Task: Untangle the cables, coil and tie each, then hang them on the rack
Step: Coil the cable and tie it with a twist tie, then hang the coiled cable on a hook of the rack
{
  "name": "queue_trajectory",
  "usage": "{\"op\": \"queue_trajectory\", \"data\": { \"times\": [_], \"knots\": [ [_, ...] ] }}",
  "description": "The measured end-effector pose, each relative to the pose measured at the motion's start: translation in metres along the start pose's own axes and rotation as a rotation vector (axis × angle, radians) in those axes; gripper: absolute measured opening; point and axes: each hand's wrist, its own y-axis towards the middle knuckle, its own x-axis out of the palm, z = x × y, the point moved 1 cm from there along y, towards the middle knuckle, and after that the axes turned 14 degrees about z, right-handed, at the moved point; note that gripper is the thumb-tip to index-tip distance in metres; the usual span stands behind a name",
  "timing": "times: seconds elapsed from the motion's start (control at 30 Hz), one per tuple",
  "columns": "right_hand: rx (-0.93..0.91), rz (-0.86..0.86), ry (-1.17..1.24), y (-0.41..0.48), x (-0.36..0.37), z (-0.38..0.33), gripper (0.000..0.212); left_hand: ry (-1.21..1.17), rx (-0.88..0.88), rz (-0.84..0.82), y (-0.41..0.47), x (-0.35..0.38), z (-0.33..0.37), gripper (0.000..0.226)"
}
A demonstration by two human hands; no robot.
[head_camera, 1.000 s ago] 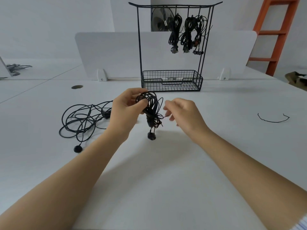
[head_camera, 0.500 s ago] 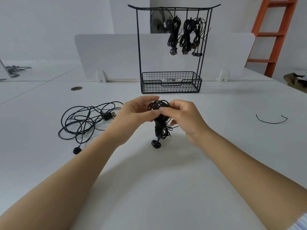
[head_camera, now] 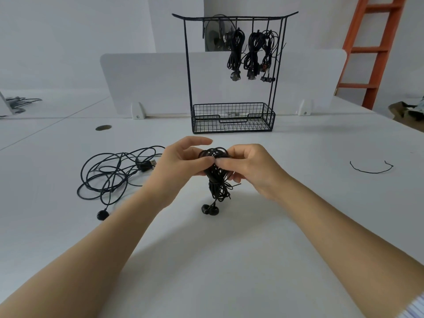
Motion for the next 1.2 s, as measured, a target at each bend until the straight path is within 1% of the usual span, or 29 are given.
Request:
{"op": "queue_trajectory", "data": {
  "times": [0.07,0.1,0.13,0.17,0.2,0.23,0.27,0.3,0.33,0.4,0.53,0.67,0.73,0.8,0.83,0.93,0.97,1.03,1.2],
  "knots": [
    [0.038,-0.153,0.08,0.001,-0.004,0.001,0.008,0.04,0.021,0.048,0.0,0.001,0.0,0.028],
    [0.056,-0.195,0.119,0.001,-0.006,0.002,0.004,0.049,0.017,0.073,0.0,0.001,0.0,0.03],
    [0.064,-0.179,0.124,0.003,-0.009,0.004,0.005,0.042,0.002,0.097,0.001,0.001,-0.001,0.031],
    [0.053,-0.108,0.073,0.007,-0.012,0.008,0.012,0.027,-0.022,0.121,0.002,0.0,-0.001,0.03],
    [0.011,0.007,-0.065,0.012,-0.016,0.015,0.019,0.009,-0.048,0.144,0.003,-0.001,-0.001,0.027],
    [-0.071,0.132,-0.311,0.018,-0.021,0.023,0.027,-0.005,-0.072,0.166,0.005,-0.002,-0.001,0.023],
    [-0.17,0.219,-0.624,0.023,-0.027,0.033,0.034,-0.018,-0.094,0.191,0.007,-0.004,-0.002,0.019],
    [-0.238,0.241,-0.882,0.026,-0.033,0.042,0.039,-0.04,-0.116,0.216,0.008,-0.007,-0.003,0.017],
    [-0.25,0.226,-1.037,0.03,-0.039,0.051,0.042,-0.071,-0.138,0.231,0.009,-0.008,-0.003,0.019],
    [-0.175,0.191,-1.156,0.038,-0.05,0.063,0.047,-0.139,-0.19,0.231,0.008,-0.009,-0.004,0.027],
    [-0.106,0.118,-1.207,0.055,-0.053,0.071,0.053,-0.225,-0.252,0.225,0.006,-0.008,-0.001,0.029],
    [-0.064,-0.075,-1.188,0.066,-0.068,0.07,0.055,-0.206,-0.235,0.231,0.006,-0.006,0.0,0.027],
    [-0.072,-0.138,-1.159,0.071,-0.075,0.07,0.055,-0.207,-0.218,0.237,0.007,-0.007,-0.001,0.026],
    [-0.093,-0.17,-1.149,0.075,-0.079,0.072,0.056,-0.2,-0.197,0.245,0.013,-0.007,0.0,0.03],
    [-0.104,-0.182,-1.149,0.077,-0.082,0.073,0.056,-0.187,-0.192,0.246,0.018,-0.004,0.001,0.032],
    [-0.113,-0.194,-1.133,0.081,-0.085,0.077,0.056,-0.126,-0.192,0.246,0.031,0.004,0.005,0.018],
    [-0.12,-0.193,-1.132,0.081,-0.084,0.078,0.057,-0.108,-0.178,0.255,0.038,0.008,0.007,0.019],
    [-0.142,-0.18,-1.133,0.084,-0.082,0.081,0.056,-0.056,-0.11,0.279,0.057,0.017,0.018,0.022],
    [-0.167,-0.155,-1.11,0.089,-0.081,0.086,0.051,0.035,0.064,0.275,0.128,0.046,0.06,0.014]
  ]
}}
